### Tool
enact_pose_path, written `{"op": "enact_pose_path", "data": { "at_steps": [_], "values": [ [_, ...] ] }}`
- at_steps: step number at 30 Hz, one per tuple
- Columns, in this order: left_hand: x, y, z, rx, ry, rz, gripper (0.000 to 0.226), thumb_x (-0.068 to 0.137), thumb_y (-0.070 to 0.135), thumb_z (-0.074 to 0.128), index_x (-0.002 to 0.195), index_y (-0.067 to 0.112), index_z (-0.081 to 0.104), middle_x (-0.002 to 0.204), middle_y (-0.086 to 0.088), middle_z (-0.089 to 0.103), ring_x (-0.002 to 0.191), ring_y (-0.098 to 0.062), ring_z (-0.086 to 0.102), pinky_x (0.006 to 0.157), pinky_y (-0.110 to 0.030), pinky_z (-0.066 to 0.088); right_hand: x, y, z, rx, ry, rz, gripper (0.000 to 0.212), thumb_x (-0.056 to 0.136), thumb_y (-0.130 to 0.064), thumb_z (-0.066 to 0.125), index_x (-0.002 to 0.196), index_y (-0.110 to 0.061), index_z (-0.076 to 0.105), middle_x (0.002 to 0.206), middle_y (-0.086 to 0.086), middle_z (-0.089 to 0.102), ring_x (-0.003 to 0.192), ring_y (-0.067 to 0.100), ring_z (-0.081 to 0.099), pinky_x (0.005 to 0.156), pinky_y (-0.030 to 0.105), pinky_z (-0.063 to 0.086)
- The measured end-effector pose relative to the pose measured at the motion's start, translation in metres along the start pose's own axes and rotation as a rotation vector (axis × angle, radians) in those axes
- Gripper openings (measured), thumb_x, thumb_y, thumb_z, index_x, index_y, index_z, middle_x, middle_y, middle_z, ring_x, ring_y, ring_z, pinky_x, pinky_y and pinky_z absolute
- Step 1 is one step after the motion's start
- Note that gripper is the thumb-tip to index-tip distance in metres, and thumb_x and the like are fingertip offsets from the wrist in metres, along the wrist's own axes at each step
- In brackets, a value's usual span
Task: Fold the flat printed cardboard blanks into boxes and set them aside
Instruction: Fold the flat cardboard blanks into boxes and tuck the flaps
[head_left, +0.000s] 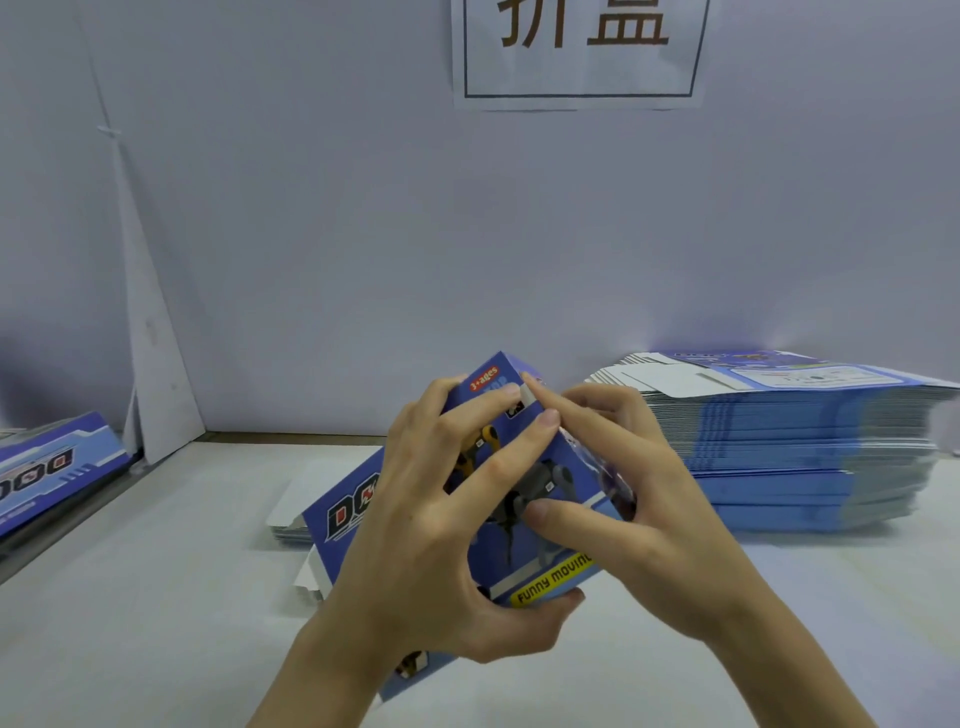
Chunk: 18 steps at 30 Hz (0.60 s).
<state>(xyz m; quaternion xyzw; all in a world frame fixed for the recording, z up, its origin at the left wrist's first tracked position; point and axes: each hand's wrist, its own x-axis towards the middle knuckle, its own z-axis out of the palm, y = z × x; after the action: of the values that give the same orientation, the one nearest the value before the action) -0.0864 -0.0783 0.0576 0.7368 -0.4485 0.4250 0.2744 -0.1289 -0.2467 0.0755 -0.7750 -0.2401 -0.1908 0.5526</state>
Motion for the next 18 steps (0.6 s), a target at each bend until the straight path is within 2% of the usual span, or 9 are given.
{"op": "enact_pose_path", "data": {
  "at_steps": [3, 5, 8, 10, 12, 14, 15, 16, 18],
  "values": [
    [0.000, 0.001, 0.002, -0.007, -0.007, 0.008, 0.096, 0.056, 0.050, 0.084, 0.137, 0.016, 0.046, 0.144, 0.000, 0.038, 0.138, -0.030, 0.034, 0.103, -0.056, 0.038, 0.000, -0.001, 0.000, -0.039, -0.017, -0.001, 0.046, 0.074, -0.021, 0.066, 0.109, -0.049, 0.067, 0.128, -0.011, 0.042, 0.127, 0.013, 0.045, 0.086, 0.029, 0.056],
    [0.002, -0.003, -0.001, -0.018, -0.032, 0.010, 0.094, 0.058, 0.050, 0.082, 0.138, 0.017, 0.044, 0.145, 0.001, 0.037, 0.139, -0.029, 0.032, 0.105, -0.054, 0.037, -0.001, -0.001, 0.004, -0.078, -0.019, -0.005, 0.053, 0.076, -0.023, 0.063, 0.117, -0.056, 0.059, 0.131, -0.018, 0.039, 0.133, 0.013, 0.039, 0.096, 0.038, 0.052],
    [0.002, -0.012, -0.008, 0.006, -0.058, 0.030, 0.088, 0.062, 0.052, 0.075, 0.137, 0.017, 0.044, 0.145, -0.001, 0.036, 0.140, -0.027, 0.030, 0.105, -0.052, 0.038, -0.001, 0.001, 0.010, -0.131, -0.006, -0.007, 0.068, 0.077, -0.029, 0.061, 0.136, -0.057, 0.041, 0.139, -0.025, 0.031, 0.138, 0.004, 0.031, 0.103, 0.035, 0.048],
    [0.000, -0.018, -0.010, 0.020, -0.042, 0.035, 0.085, 0.065, 0.054, 0.074, 0.136, 0.017, 0.044, 0.145, -0.004, 0.035, 0.140, -0.029, 0.030, 0.104, -0.052, 0.039, -0.001, 0.000, 0.011, -0.073, -0.001, 0.013, 0.071, 0.077, -0.039, 0.064, 0.140, -0.054, 0.036, 0.145, -0.026, 0.024, 0.136, -0.002, 0.034, 0.100, 0.028, 0.050],
    [-0.001, -0.021, -0.010, 0.014, -0.012, 0.031, 0.086, 0.067, 0.057, 0.073, 0.137, 0.017, 0.042, 0.146, -0.007, 0.029, 0.139, -0.030, 0.032, 0.103, -0.048, 0.042, -0.001, -0.002, 0.006, 0.001, 0.039, 0.028, 0.075, 0.072, -0.050, 0.064, 0.141, -0.054, 0.035, 0.143, -0.034, 0.025, 0.129, -0.012, 0.040, 0.090, 0.016, 0.051],
    [-0.002, -0.022, -0.008, -0.005, 0.010, 0.033, 0.094, 0.066, 0.060, 0.074, 0.142, 0.019, 0.037, 0.151, -0.013, 0.020, 0.142, -0.024, 0.028, 0.107, -0.033, 0.041, -0.001, -0.004, 0.000, 0.087, 0.048, 0.063, 0.081, 0.067, -0.052, 0.067, 0.141, -0.052, 0.034, 0.136, -0.036, 0.040, 0.118, -0.018, 0.047, 0.079, 0.006, 0.048],
    [-0.003, -0.023, -0.008, -0.021, 0.015, 0.038, 0.098, 0.065, 0.060, 0.076, 0.143, 0.020, 0.033, 0.153, -0.016, 0.017, 0.144, -0.021, 0.024, 0.109, -0.027, 0.037, -0.001, -0.005, -0.002, 0.135, 0.024, 0.084, 0.082, 0.068, -0.048, 0.071, 0.141, -0.052, 0.034, 0.128, -0.038, 0.049, 0.114, -0.015, 0.053, 0.077, 0.006, 0.049],
    [-0.003, -0.023, -0.008, -0.039, 0.011, 0.036, 0.101, 0.064, 0.059, 0.077, 0.145, 0.021, 0.029, 0.155, -0.018, 0.013, 0.146, -0.020, 0.022, 0.110, -0.027, 0.036, -0.001, -0.006, -0.003, 0.173, 0.001, 0.091, 0.080, 0.071, -0.041, 0.074, 0.140, -0.050, 0.035, 0.121, -0.038, 0.056, 0.110, -0.011, 0.058, 0.075, 0.007, 0.050],
    [-0.003, -0.020, -0.005, -0.055, -0.005, -0.003, 0.101, 0.067, 0.058, 0.074, 0.147, 0.019, 0.026, 0.158, -0.017, 0.007, 0.147, -0.026, 0.019, 0.107, -0.047, 0.040, -0.001, -0.007, -0.002, 0.154, 0.052, 0.042, 0.075, 0.074, -0.027, 0.074, 0.138, -0.044, 0.039, 0.114, -0.037, 0.061, 0.105, -0.005, 0.064, 0.073, 0.008, 0.051]
  ]
}}
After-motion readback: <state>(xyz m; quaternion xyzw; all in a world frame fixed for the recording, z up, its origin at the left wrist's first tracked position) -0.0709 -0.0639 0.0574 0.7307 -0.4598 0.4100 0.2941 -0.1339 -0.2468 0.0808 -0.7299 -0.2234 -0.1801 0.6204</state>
